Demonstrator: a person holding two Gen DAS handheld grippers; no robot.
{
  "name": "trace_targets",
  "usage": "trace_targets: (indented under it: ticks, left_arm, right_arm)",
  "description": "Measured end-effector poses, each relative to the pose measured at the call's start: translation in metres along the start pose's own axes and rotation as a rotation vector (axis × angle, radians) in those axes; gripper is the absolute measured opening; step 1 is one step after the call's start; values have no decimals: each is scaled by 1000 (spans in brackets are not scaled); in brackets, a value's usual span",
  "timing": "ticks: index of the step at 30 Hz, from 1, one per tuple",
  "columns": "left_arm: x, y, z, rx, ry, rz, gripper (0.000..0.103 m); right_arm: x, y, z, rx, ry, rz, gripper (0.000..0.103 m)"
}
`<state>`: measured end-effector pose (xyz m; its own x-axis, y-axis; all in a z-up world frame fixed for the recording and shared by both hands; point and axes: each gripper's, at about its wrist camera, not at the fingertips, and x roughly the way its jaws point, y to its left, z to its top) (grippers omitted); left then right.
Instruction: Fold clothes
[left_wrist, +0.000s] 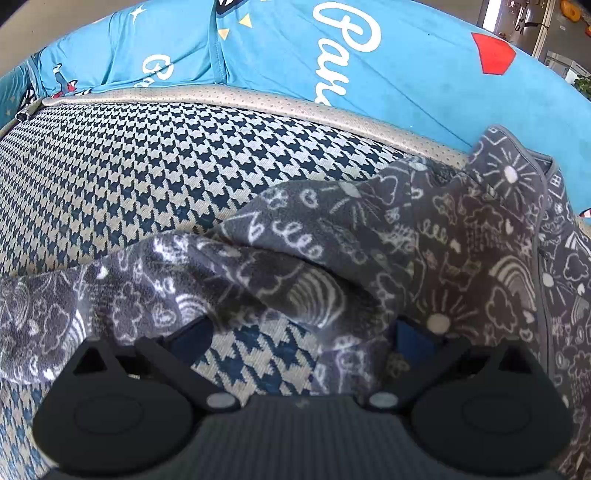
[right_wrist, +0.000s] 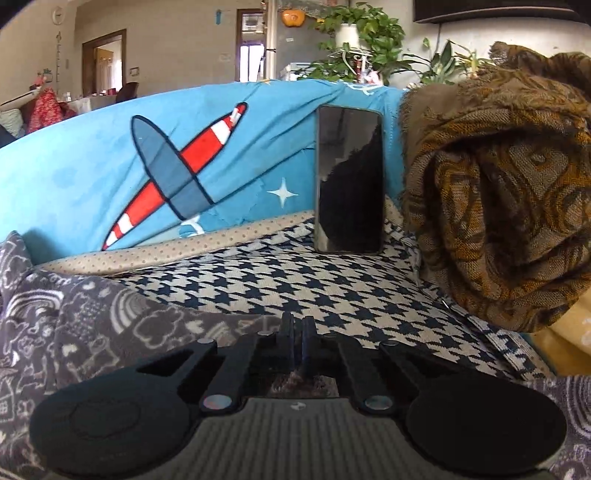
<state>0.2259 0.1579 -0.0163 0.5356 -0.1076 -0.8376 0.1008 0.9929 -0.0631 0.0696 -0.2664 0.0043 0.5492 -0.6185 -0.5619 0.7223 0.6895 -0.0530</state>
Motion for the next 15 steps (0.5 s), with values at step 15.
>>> trace_targets:
  ticks: [15]
  left_arm:
    - [-22,12,31,-17,-135,-108,103]
  right_arm:
    - [-17,18,23,84,2,205,2]
